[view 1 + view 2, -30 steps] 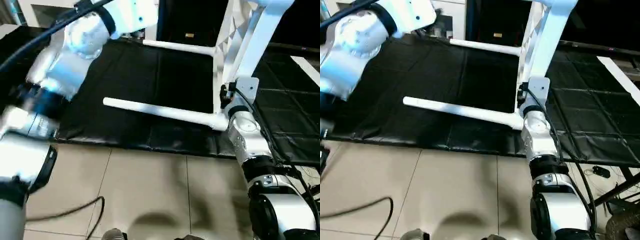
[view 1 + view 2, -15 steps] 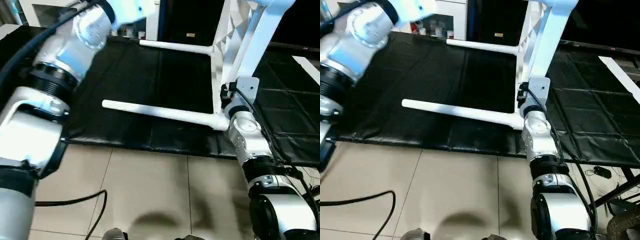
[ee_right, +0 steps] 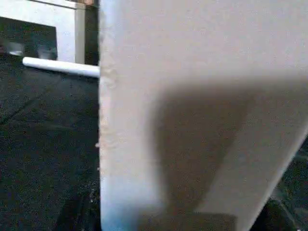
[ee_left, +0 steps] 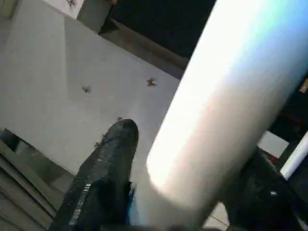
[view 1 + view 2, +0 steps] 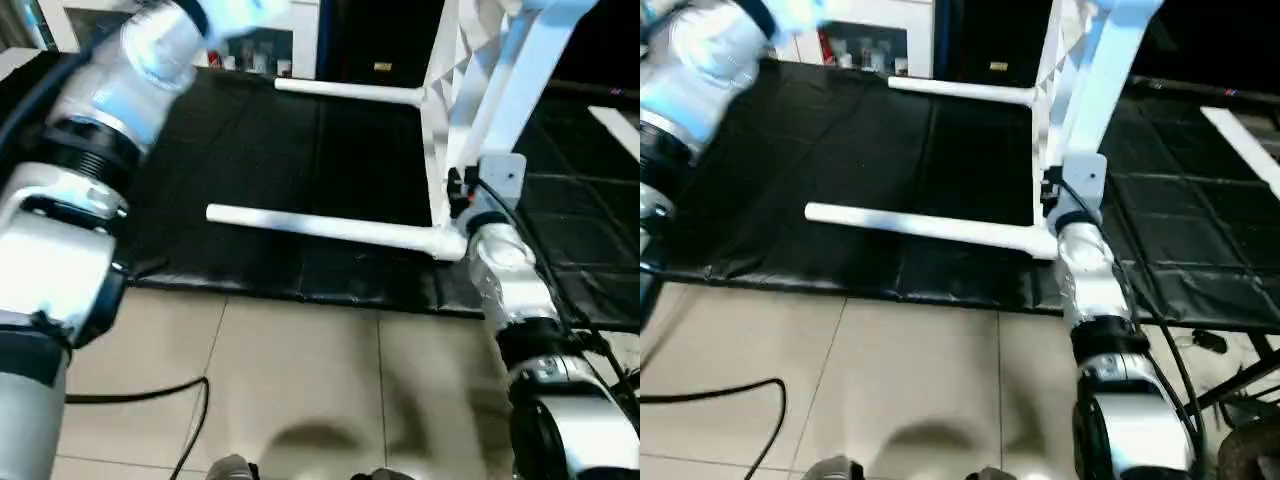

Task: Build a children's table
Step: Flip table

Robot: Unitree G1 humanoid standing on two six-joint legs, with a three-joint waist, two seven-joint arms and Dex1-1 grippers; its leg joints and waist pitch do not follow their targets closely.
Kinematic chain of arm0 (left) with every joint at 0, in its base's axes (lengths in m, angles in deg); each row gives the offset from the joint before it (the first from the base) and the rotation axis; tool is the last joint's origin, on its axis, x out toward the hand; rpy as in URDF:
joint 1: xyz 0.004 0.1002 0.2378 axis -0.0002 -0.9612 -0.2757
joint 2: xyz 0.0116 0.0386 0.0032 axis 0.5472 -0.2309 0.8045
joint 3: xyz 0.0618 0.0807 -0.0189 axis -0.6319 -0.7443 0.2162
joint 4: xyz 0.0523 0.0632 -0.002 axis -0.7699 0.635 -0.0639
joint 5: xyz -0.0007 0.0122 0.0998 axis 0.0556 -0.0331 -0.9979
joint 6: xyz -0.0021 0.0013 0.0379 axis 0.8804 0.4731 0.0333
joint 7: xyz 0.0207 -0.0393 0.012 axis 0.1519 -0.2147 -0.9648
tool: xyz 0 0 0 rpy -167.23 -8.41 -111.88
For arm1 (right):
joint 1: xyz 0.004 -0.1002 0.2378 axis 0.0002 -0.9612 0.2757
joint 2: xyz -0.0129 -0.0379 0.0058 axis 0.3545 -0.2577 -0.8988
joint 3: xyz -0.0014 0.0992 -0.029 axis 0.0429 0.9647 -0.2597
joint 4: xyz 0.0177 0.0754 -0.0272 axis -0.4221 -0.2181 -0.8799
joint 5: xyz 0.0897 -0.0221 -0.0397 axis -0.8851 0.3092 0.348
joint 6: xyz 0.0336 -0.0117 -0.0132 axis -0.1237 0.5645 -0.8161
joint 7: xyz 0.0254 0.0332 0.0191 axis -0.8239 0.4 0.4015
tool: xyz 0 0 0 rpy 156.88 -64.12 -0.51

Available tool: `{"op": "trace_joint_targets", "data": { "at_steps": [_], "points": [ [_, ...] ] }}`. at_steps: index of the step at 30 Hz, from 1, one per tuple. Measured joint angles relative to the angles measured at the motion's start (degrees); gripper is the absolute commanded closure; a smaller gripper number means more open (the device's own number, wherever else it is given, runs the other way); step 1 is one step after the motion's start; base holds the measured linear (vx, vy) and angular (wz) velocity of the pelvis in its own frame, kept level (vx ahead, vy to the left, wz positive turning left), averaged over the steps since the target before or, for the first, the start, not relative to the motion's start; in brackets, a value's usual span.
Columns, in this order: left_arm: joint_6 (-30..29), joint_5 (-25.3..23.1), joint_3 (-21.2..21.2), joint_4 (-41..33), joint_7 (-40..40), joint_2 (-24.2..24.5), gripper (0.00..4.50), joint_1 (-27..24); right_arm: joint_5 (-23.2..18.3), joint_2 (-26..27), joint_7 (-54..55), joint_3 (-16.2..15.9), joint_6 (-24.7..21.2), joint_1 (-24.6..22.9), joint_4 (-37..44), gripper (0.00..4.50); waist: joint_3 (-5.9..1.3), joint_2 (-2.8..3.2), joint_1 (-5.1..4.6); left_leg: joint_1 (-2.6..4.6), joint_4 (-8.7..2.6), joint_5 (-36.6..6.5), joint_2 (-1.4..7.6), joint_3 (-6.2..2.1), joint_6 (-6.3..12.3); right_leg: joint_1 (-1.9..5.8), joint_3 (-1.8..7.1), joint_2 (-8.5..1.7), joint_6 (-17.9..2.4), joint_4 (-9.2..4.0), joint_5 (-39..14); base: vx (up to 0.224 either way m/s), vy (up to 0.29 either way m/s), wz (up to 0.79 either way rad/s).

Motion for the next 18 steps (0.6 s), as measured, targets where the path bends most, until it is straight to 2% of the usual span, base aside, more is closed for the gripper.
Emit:
{"op": "trace_joint_targets", "data": {
  "at_steps": [3,4,8,13,18],
  "points": [
    [0.5,2.7,3.1,-1.4,-3.0,0.5,2.23,-0.9,0.0,-3.9,-3.0,-0.7,-0.4,-0.8,4.4,2.61,0.39,0.84,0.32,-0.03,0.00,0.0,-0.11,0.12,0.16,-0.06,0.09,-0.12,0.0,0.00,0.0,0.000,0.000,0.00],
    [0.5,3.5,3.8,-1.9,-3.5,0.6,2.31,-1.1,0.0,-5.3,-4.1,-0.7,-0.4,-0.8,5.8,2.61,0.37,0.96,0.44,-0.05,-0.03,0.1,-0.12,0.14,0.22,-0.09,0.09,-0.13,0.0,0.00,0.0,0.000,0.000,0.00],
    [-0.5,7.4,7.5,-4.5,-6.2,1.4,2.38,-4.0,0.7,-10.3,-7.6,-0.7,-1.2,0.7,10.2,2.61,0.32,1.04,0.89,0.05,-0.20,0.1,-0.07,0.11,0.29,-0.09,0.03,-0.06,0.0,0.05,0.0,0.000,0.000,0.00],
    [-2.7,10.9,11.0,-10.3,-7.6,1.9,2.44,-9.1,2.0,-14.1,-11.3,-0.9,-1.7,4.9,9.8,2.61,0.30,1.08,1.01,0.08,-0.13,0.2,-0.08,0.13,0.39,0.00,0.02,-0.13,0.0,0.08,0.0,0.000,0.000,0.00],
    [-7.4,14.5,15.3,-19.0,-8.4,1.1,2.51,-16.3,2.3,-17.4,-15.6,-1.9,-1.7,11.5,6.3,2.61,0.21,1.16,1.10,0.16,-0.01,0.2,-0.08,0.14,0.41,0.22,-0.06,-0.26,0.0,0.08,0.0,0.000,0.000,0.00]
  ]
}}
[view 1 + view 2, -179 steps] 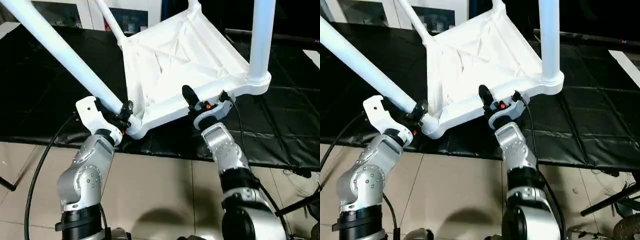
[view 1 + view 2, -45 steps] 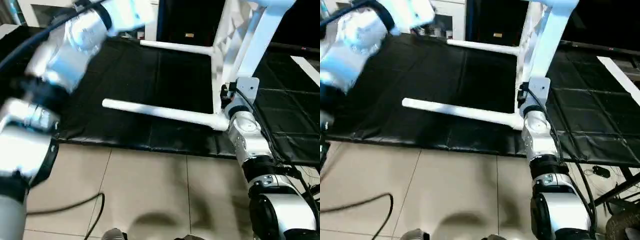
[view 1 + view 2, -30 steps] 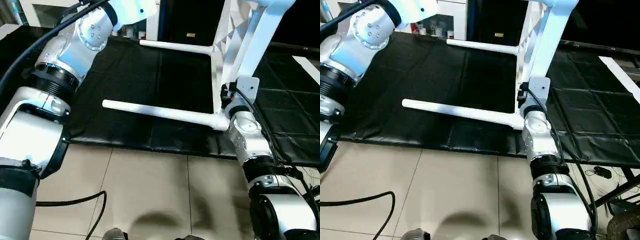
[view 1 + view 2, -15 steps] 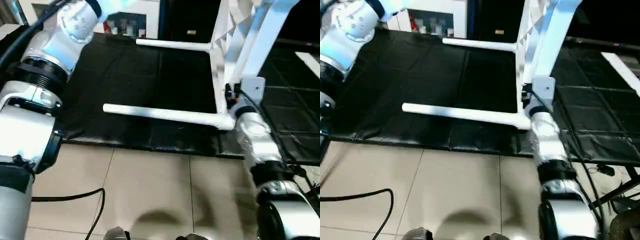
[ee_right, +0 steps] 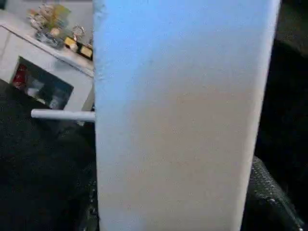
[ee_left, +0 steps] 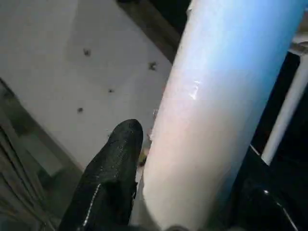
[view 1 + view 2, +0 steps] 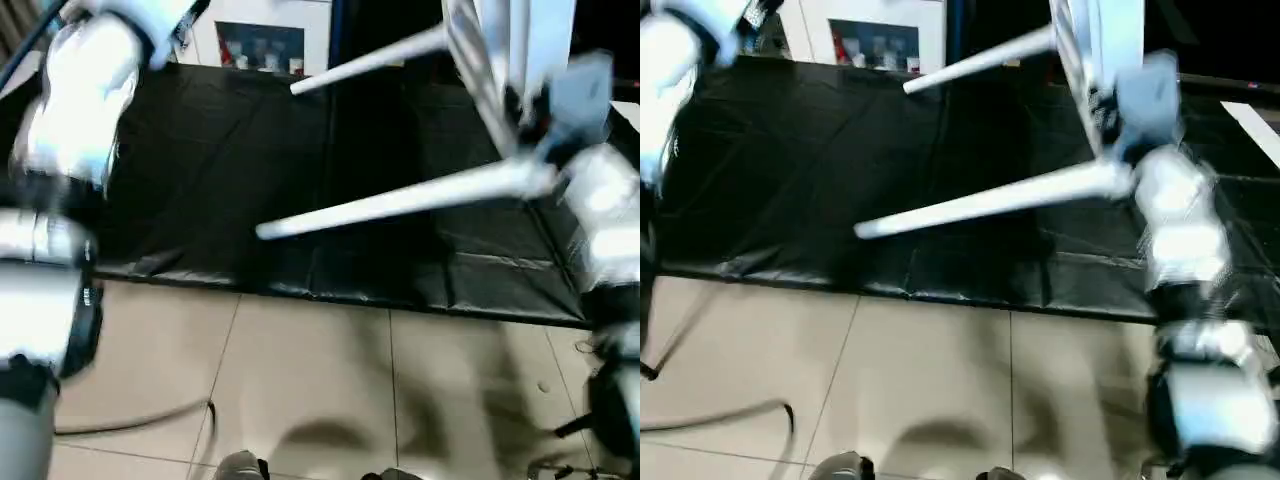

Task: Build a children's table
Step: Flip table

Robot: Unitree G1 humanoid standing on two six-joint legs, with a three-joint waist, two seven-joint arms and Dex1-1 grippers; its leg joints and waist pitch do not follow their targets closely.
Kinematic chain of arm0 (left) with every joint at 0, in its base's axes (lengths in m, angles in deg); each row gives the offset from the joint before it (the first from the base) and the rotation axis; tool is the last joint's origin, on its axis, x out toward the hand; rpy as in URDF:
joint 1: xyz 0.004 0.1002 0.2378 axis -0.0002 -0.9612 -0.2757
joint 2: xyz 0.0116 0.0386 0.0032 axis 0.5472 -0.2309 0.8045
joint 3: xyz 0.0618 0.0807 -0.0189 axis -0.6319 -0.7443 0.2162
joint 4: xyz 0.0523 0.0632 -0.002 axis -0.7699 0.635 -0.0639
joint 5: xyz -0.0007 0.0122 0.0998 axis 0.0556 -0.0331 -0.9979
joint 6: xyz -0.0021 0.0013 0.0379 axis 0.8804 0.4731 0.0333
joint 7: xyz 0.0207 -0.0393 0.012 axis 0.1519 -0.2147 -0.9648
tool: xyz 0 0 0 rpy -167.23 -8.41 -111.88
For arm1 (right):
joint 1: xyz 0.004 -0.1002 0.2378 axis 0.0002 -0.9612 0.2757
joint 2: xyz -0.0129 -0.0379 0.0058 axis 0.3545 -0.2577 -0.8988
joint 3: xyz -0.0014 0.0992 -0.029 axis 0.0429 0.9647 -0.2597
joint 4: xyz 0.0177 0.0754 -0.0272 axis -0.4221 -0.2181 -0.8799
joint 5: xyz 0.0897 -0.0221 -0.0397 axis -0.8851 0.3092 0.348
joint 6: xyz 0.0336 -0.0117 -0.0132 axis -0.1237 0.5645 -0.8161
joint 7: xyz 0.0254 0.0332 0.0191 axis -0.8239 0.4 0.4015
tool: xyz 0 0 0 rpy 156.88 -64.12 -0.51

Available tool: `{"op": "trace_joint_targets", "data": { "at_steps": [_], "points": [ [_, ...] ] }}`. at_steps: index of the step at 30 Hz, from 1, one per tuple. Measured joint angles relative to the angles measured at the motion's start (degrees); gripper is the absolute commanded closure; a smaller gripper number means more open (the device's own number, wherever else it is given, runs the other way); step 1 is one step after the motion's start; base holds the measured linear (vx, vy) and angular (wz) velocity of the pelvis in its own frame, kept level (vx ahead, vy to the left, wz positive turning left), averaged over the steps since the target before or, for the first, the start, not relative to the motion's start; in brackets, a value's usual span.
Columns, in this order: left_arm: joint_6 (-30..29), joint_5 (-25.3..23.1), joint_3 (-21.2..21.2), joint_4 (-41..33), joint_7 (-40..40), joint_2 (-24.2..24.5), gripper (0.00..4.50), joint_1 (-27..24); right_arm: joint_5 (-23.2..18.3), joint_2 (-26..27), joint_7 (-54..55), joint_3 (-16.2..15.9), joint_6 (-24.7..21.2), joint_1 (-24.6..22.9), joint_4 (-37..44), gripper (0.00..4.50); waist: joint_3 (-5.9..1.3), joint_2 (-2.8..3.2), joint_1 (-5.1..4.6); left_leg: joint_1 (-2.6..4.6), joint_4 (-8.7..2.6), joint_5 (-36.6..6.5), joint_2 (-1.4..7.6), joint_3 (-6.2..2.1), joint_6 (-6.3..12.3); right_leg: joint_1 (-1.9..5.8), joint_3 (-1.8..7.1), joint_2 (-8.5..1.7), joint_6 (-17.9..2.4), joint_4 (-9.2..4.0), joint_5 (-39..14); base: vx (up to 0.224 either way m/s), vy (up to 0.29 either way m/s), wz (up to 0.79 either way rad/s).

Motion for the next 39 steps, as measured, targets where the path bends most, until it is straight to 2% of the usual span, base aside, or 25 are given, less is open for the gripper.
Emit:
{"op": "trace_joint_targets", "data": {
  "at_steps": [2,5,7,9,10,17,22,23,27,29,31,33,36,39],
  "points": [
    [-2.5,1.5,1.5,-3.4,-0.1,-1.0,2.52,-2.9,0.4,-1.0,-1.7,-0.4,0.1,3.2,-2.6,2.61,-0.11,0.15,0.01,0.01,0.02,0.0,-0.01,0.02,0.01,0.05,-0.02,-0.16,0.0,0.01,0.0,0.000,0.000,0.00],
    [-6.1,2.9,2.9,-8.2,-0.1,-1.8,2.54,-6.2,1.5,-2.3,-4.1,-1.1,0.5,8.2,-7.2,2.61,-0.25,-0.03,0.16,-0.01,0.03,0.1,-0.04,0.08,0.20,0.14,-0.19,-0.39,0.0,0.02,0.0,0.000,0.000,0.00],
    [-8.0,3.0,3.1,-10.0,-0.1,-2.5,2.55,-7.4,1.7,-2.5,-4.9,-1.1,0.6,10.6,-10.4,2.06,-0.37,-0.22,0.16,-0.03,0.03,0.2,-0.10,0.16,0.27,0.18,-0.25,-0.56,0.0,0.02,0.0,0.000,0.000,0.00],
    [-9.2,3.2,3.3,-10.6,-0.1,-3.0,2.56,-7.8,1.3,-2.3,-4.4,-0.9,0.9,12.5,-12.2,1.89,-0.39,-0.25,0.22,-0.06,0.08,0.2,-0.12,0.26,0.33,0.24,-0.22,-0.69,0.0,0.02,0.0,0.000,0.000,0.00],
    [-9.6,3.3,3.3,-10.6,-0.4,-3.1,2.60,-7.9,1.3,-2.4,-4.3,-0.7,0.9,13.0,-12.3,1.71,-0.41,-0.30,0.23,-0.06,0.07,0.2,-0.12,0.32,0.33,0.28,-0.19,-0.72,0.1,0.01,-0.1,0.000,0.000,0.00],
    [-12.5,3.6,3.3,-11.8,-1.7,-4.0,2.70,-8.3,0.2,-1.4,-4.9,-0.3,4.1,15.2,-15.0,1.21,-0.79,-0.87,0.32,-0.10,0.16,0.2,-0.12,0.23,0.34,0.41,-0.18,-0.76,0.3,0.00,-0.1,0.000,0.000,0.00],
    [-13.9,3.6,3.4,-12.1,-2.1,-4.5,2.71,-8.3,-0.4,-1.4,-7.8,0.2,7.1,15.8,-17.2,0.67,-0.86,-0.83,0.32,-0.10,0.16,0.2,-0.12,0.19,0.34,0.46,-0.21,-0.76,0.3,0.00,-0.2,0.000,0.000,0.00],
    [-14.1,3.6,3.4,-12.1,-2.1,-4.6,2.71,-8.3,-0.6,-1.5,-8.3,0.3,7.5,15.7,-17.3,0.67,-0.87,-0.82,0.32,-0.10,0.16,0.2,-0.12,0.19,0.34,0.46,-0.22,-0.76,0.3,0.00,-0.2,0.000,0.000,0.00],
    [-14.6,3.5,3.6,-11.9,-2.1,-5.4,2.72,-8.3,-2.0,-1.4,-10.7,0.9,11.6,15.7,-17.3,0.32,-0.97,-0.74,0.34,-0.11,0.16,0.2,-0.12,0.18,0.34,0.50,-0.25,-0.76,0.3,0.01,-0.1,0.000,0.000,0.00],
    [-14.6,3.5,3.8,-11.5,-2.0,-5.7,2.73,-8.2,-2.9,-0.5,-10.7,1.6,16.0,15.3,-16.4,0.03,-0.99,-0.70,0.34,-0.11,0.15,0.2,-0.11,0.17,0.34,0.48,-0.26,-0.76,0.3,0.01,-0.1,0.000,0.000,0.00],
    [-14.6,3.2,3.7,-11.4,-2.0,-5.8,2.73,-7.9,-4.4,1.0,-10.7,2.5,21.0,13.8,-13.1,0.00,-1.01,-0.66,0.41,-0.14,0.16,0.2,-0.10,0.13,0.34,0.49,-0.31,-0.76,0.3,0.01,-0.1,0.000,0.000,0.00],
    [-14.6,2.8,3.1,-11.2,-2.0,-6.0,2.73,-7.1,-8.4,3.2,-12.2,3.9,24.5,11.6,-6.8,0.00,-1.02,-0.65,0.85,-0.18,0.14,0.2,-0.10,0.10,0.34,0.51,-0.35,-0.76,0.3,0.00,-0.1,0.000,0.000,0.00],
    [-14.6,2.5,2.6,-11.0,-2.0,-6.2,2.74,-6.9,-14.5,5.3,-15.2,4.9,24.1,8.6,3.9,0.00,-1.13,-0.51,1.13,-0.11,0.15,0.2,-0.10,0.05,0.36,0.62,-0.30,-0.76,0.3,-0.04,-0.1,0.000,0.000,0.00],
    [-14.8,2.4,2.6,-10.8,-2.1,-6.1,2.76,-7.0,-20.5,7.5,-16.4,5.0,17.4,2.2,15.3,0.00,-1.38,-0.52,1.25,0.12,0.10,0.2,-0.09,-0.02,0.42,0.84,-0.32,-0.70,0.3,-0.10,-0.1,0.000,0.000,0.00]
  ]
}}
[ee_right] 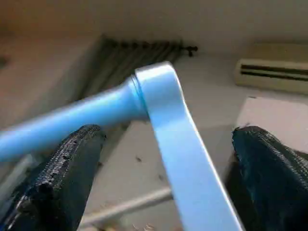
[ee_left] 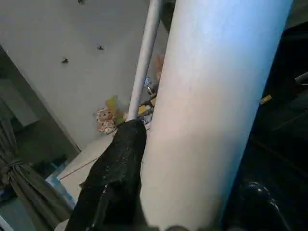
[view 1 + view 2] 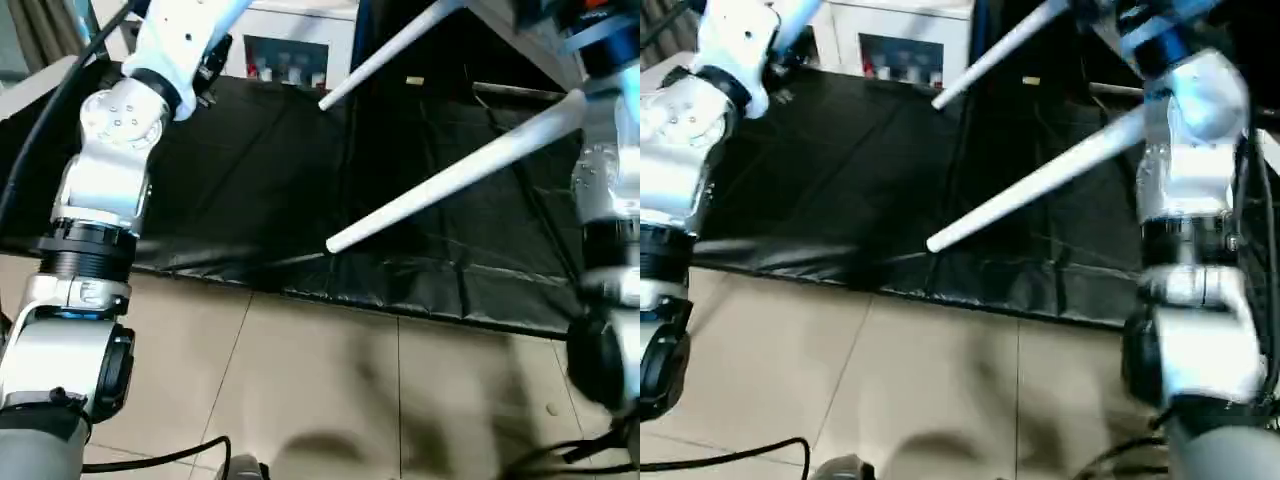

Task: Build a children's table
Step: Flip table

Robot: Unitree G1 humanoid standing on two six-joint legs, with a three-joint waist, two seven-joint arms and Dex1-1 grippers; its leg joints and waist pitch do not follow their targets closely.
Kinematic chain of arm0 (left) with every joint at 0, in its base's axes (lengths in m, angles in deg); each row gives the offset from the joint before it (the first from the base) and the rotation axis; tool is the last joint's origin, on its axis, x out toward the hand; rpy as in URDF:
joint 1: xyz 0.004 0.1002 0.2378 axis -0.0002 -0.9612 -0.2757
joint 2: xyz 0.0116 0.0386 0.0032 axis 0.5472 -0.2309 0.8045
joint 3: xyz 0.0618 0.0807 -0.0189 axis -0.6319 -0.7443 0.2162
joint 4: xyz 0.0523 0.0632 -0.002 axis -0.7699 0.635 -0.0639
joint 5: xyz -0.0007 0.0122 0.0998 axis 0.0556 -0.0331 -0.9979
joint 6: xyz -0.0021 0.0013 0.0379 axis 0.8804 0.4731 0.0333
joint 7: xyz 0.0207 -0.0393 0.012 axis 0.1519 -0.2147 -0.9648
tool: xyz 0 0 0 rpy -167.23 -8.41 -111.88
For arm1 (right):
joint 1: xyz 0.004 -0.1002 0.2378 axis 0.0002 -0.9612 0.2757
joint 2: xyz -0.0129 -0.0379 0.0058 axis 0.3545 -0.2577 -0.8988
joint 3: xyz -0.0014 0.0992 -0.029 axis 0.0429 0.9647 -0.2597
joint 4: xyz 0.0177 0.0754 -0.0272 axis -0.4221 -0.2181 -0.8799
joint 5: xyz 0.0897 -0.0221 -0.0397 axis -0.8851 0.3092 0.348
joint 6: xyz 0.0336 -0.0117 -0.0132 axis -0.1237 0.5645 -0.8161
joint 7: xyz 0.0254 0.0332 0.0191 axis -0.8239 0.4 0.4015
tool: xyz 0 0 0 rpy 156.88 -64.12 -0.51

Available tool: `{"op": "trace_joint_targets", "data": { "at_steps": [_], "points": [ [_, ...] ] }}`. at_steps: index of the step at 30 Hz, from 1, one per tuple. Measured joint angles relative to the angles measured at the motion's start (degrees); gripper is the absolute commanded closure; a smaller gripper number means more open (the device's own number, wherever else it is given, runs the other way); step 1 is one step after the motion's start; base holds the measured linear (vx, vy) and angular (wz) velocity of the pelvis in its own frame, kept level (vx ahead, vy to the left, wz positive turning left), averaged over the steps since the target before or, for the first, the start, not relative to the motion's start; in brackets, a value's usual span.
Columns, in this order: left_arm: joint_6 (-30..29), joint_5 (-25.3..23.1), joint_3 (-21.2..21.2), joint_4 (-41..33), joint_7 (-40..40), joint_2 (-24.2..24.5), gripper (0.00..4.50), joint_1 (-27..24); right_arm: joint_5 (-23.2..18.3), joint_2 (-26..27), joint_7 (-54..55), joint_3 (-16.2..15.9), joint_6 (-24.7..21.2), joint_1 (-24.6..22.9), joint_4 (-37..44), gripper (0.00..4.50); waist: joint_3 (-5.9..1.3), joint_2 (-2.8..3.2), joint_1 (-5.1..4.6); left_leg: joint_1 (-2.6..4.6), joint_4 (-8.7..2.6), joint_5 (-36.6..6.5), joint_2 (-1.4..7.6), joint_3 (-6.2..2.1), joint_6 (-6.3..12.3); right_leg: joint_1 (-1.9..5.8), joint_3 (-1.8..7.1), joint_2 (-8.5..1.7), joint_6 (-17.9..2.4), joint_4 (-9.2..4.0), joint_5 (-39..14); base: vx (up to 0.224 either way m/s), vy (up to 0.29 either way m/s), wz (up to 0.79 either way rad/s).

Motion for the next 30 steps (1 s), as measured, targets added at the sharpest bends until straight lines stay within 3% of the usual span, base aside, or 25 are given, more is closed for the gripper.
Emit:
{"op": "trace_joint_targets", "data": {
  "at_steps": [4,8,11,16,18,23,30],
  "points": [
    [-0.1,0.0,0.0,0.8,0.0,-0.2,2.76,0.1,-5.1,1.8,-2.4,-5.2,-11.0,-11.6,6.7,0.00,-0.08,0.20,0.10,0.20,-0.10,0.0,-0.02,-0.10,0.00,0.13,0.03,0.00,0.3,-0.03,-0.2,0.000,0.000,0.00],
    [-0.1,-0.2,0.0,1.1,0.0,-0.3,2.76,0.1,-4.3,2.1,-5.4,-11.6,-20.2,-24.4,7.5,0.00,-0.05,0.39,0.23,0.32,-0.36,0.0,-0.06,-0.11,-0.01,0.22,0.01,-0.01,0.4,-0.20,-0.2,0.000,0.000,0.00],
    [0.0,-0.5,0.0,1.1,0.0,-0.2,2.77,0.1,-3.7,2.7,-4.5,-12.3,-23.7,-27.7,5.5,0.00,-0.02,0.51,0.12,0.22,-0.43,0.0,-0.09,-0.11,-0.01,0.08,0.03,-0.01,0.4,-0.24,-0.2,0.000,0.000,0.00],
    [0.2,-1.0,0.0,1.0,0.0,-0.3,2.78,0.1,-5.0,2.4,-0.5,-11.6,-34.9,-31.7,6.2,0.00,-0.07,0.46,0.15,0.39,-0.47,0.0,-0.09,-0.11,-0.01,0.23,0.02,-0.01,0.4,-0.32,-0.2,0.000,0.000,0.00],
    [0.2,-1.0,0.0,1.0,0.0,-0.2,2.78,0.1,-3.7,2.4,2.5,-11.6,-36.4,-32.3,3.7,0.00,-0.07,0.47,0.07,0.35,-0.47,0.0,-0.10,-0.10,-0.01,0.18,0.04,-0.01,0.4,-0.35,-0.2,0.000,0.000,0.00],
    [0.4,-1.0,0.1,1.0,0.0,-0.2,2.78,0.1,-3.1,3.2,6.5,-8.0,-37.9,-30.9,-0.5,0.00,-0.08,0.51,-0.20,0.34,-0.49,0.0,-0.10,-0.10,-0.02,0.17,0.04,-0.01,0.4,-0.42,-0.2,0.000,0.000,0.00],
    [0.5,-1.5,0.1,1.3,0.0,-0.3,2.78,0.3,-6.3,6.1,6.9,-2.4,-31.8,-22.7,-7.4,0.00,-0.09,0.56,-1.07,0.35,-0.54,0.0,-0.11,-0.10,-0.02,0.22,0.02,-0.02,0.4,-0.44,-0.2,0.000,0.000,0.00]
  ]
}}
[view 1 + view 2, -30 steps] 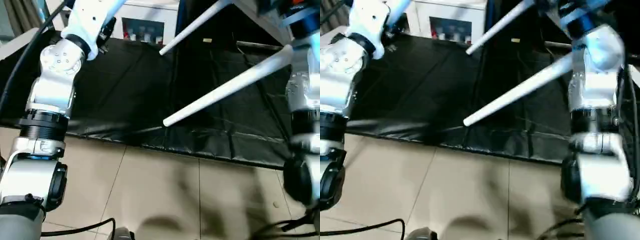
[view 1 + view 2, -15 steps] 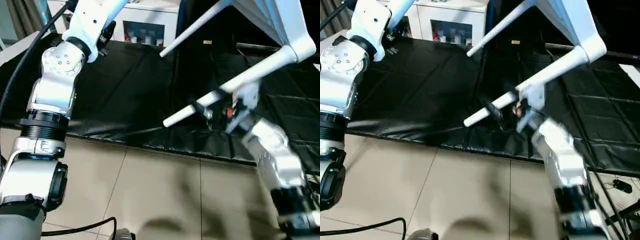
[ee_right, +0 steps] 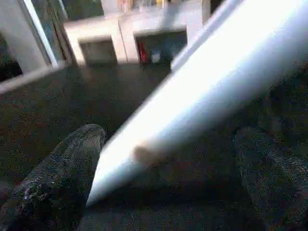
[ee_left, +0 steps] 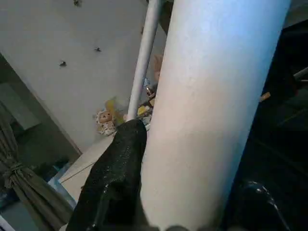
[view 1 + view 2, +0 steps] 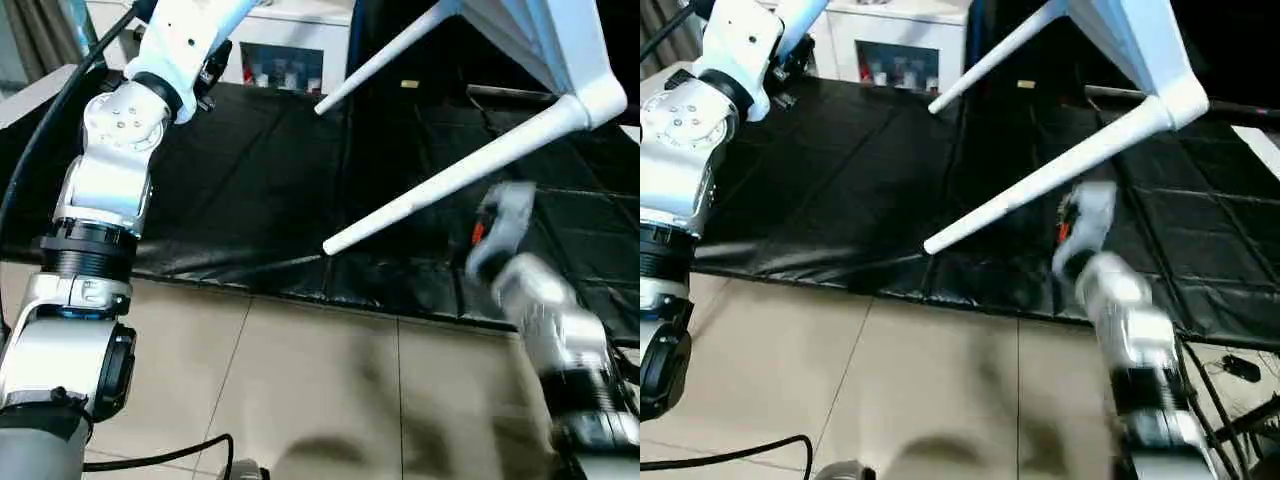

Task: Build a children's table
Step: Flip table

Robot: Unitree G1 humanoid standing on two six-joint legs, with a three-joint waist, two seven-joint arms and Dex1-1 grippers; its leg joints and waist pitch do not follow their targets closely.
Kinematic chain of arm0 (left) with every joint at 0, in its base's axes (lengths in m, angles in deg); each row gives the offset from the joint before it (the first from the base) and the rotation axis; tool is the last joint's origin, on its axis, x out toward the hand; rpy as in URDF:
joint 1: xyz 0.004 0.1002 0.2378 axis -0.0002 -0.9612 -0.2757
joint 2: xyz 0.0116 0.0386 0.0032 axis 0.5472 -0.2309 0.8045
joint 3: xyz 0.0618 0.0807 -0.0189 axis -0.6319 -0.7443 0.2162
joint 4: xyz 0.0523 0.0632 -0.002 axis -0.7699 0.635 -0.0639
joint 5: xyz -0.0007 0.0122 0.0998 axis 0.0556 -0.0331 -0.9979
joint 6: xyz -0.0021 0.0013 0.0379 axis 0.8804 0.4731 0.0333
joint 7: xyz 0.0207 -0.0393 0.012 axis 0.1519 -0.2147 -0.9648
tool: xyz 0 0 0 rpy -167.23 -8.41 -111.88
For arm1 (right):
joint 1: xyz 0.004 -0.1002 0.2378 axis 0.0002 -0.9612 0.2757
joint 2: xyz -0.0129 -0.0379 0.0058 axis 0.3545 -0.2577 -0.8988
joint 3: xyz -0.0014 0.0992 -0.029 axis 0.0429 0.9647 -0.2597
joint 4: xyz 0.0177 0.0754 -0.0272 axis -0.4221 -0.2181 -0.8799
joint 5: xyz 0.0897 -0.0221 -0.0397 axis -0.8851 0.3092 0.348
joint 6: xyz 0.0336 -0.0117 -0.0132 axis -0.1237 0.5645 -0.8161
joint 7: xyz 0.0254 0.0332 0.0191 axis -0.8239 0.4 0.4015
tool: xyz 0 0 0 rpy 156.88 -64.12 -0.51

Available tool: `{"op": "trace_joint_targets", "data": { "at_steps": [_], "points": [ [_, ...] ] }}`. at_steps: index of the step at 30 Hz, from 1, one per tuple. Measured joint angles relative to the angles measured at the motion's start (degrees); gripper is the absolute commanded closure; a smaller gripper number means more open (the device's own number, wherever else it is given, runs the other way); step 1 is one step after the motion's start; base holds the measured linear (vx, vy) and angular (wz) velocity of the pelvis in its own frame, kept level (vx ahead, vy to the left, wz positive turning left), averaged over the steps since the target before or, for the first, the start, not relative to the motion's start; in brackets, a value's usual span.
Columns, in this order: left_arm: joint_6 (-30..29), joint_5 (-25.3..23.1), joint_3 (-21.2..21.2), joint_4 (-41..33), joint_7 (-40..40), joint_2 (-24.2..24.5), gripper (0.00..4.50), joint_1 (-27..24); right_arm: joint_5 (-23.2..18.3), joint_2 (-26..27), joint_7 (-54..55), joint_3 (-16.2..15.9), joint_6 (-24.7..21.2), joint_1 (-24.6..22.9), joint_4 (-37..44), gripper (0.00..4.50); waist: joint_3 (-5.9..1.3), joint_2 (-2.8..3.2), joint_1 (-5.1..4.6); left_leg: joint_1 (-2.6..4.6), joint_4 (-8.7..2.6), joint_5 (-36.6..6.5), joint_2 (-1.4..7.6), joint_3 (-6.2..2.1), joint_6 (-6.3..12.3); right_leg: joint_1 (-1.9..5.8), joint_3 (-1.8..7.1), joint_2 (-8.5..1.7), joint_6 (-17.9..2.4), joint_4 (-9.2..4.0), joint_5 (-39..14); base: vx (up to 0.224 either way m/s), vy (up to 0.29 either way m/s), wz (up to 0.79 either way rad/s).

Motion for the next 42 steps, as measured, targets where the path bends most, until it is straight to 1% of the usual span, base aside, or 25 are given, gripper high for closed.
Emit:
{"op": "trace_joint_targets", "data": {
  "at_steps": [2,4,10,11,15,18,20,23,28,30,31,35,38,41,42],
  "points": [
    [0.0,0.0,0.0,-0.1,0.0,0.0,2.78,0.0,-0.6,0.6,-1.2,1.1,1.4,1.6,-2.3,0.00,0.00,0.00,-0.05,-0.02,-0.01,0.0,0.00,0.00,0.00,-0.01,0.00,0.00,0.0,-0.02,0.0,0.000,0.000,0.00],
    [-0.1,0.0,0.2,-0.1,0.0,0.0,2.78,0.0,-1.0,1.0,-2.7,1.9,2.5,2.2,-3.9,0.00,0.00,-0.01,-0.05,-0.07,-0.01,0.0,0.00,0.01,0.00,-0.02,0.00,0.00,0.0,-0.02,0.0,0.000,0.000,0.00],
    [-0.4,-0.1,0.5,-0.3,0.0,0.1,2.78,-0.1,-1.0,1.7,-5.6,3.5,5.7,6.8,-11.9,0.00,0.01,-0.01,-0.22,-0.16,0.00,0.0,0.01,0.04,0.00,-0.15,0.01,-0.01,0.0,0.01,0.0,0.000,0.000,0.00],
    [-0.5,0.0,0.6,-0.3,0.0,0.1,2.78,-0.2,-1.0,1.9,-6.3,4.2,6.3,7.7,-13.4,0.00,0.02,0.00,-0.28,-0.17,-0.01,0.0,0.01,0.04,0.00,-0.16,0.00,-0.01,0.0,0.00,0.0,0.000,0.000,0.00],
    [-0.8,0.0,0.9,-0.3,-0.1,0.0,2.79,-0.9,-1.5,2.0,-8.7,5.6,8.3,9.3,-15.8,0.00,0.04,-0.01,-0.24,-0.22,-0.09,0.0,0.04,0.04,0.00,-0.22,-0.06,-0.01,0.0,0.00,0.0,0.000,0.000,0.00],
    [-1.0,0.5,2.1,-0.4,-0.1,-0.2,2.84,-1.9,-3.6,2.2,-11.7,6.8,8.1,9.3,-15.5,0.00,0.04,-0.02,-0.19,-0.45,-0.10,0.0,0.08,0.04,0.00,-0.38,-0.11,0.00,-0.3,0.01,0.2,0.000,0.000,0.00],
    [-1.1,0.7,2.8,-0.3,0.0,-0.6,2.85,-2.6,-4.7,2.2,-12.4,7.4,8.0,9.3,-14.6,0.00,0.04,-0.02,0.03,-0.66,-0.10,0.0,0.09,0.07,0.01,-0.52,-0.14,0.00,-0.3,-0.02,0.2,0.000,0.000,0.00],
    [-0.3,1.5,3.3,0.1,0.0,-1.6,2.88,-4.8,-5.2,1.7,-13.2,8.2,7.9,9.1,-12.7,0.00,0.04,-0.02,0.15,-0.71,-0.15,0.0,0.10,0.11,0.02,-0.53,-0.14,-0.01,-0.3,-0.20,0.2,0.000,0.000,0.00],
    [-0.3,2.9,4.0,5.3,0.1,-4.8,2.99,-8.2,-6.4,0.9,-13.7,9.9,7.5,7.5,-6.9,0.00,0.10,-0.12,0.24,-0.82,-0.24,0.0,0.11,0.17,0.13,-0.51,-0.16,0.00,-0.3,-0.51,0.2,0.000,0.000,0.00],
    [-0.3,3.8,4.1,7.2,0.3,-6.3,3.00,-9.6,-7.2,0.7,-13.8,9.9,7.2,5.7,-3.5,0.00,0.16,-0.22,0.49,-0.92,-0.24,0.0,0.12,0.17,0.20,-0.51,-0.19,0.00,-0.3,-0.62,0.1,0.000,0.000,0.00],
    [-0.3,4.1,4.1,7.8,0.3,-6.5,3.00,-9.9,-7.3,0.8,-13.9,9.9,7.0,5.6,-3.0,0.00,0.21,-0.29,0.57,-0.96,-0.24,0.0,0.13,0.16,0.21,-0.55,-0.21,0.00,-0.3,-0.62,0.1,0.000,0.000,0.00],
    [-0.5,4.5,4.1,8.4,0.4,-8.2,3.00,-10.6,-7.5,1.1,-13.9,9.9,5.7,3.1,1.7,0.00,0.23,-0.33,1.58,-1.36,-0.24,0.0,0.13,0.15,0.39,-0.74,-0.29,-0.01,-0.3,-0.74,0.1,0.000,0.000,0.00],
    [-0.3,4.5,4.1,9.3,0.8,-8.7,3.00,-10.7,-7.5,1.4,-13.9,9.9,5.1,1.6,4.3,0.00,0.23,-0.34,1.62,-1.52,-0.24,0.0,0.13,0.16,0.43,-0.85,-0.30,-0.02,-0.3,-0.76,0.2,0.000,0.000,0.00],
    [0.6,4.6,4.1,12.8,1.3,-9.4,3.00,-10.6,-7.2,2.6,-13.5,9.5,4.7,-1.6,9.4,0.00,0.23,-0.34,1.52,-1.49,-0.25,0.0,0.14,0.14,0.45,-0.85,-0.31,-0.02,-0.2,-0.81,0.1,0.000,0.000,0.00],
    [0.7,4.8,4.1,13.9,1.3,-9.7,3.00,-10.6,-7.1,2.7,-13.5,8.9,4.6,-2.3,10.4,0.00,0.22,-0.35,1.49,-1.50,-0.26,0.0,0.14,0.13,0.45,-0.85,-0.32,-0.02,-0.2,-0.83,0.1,0.000,0.000,0.00]
  ]
}}
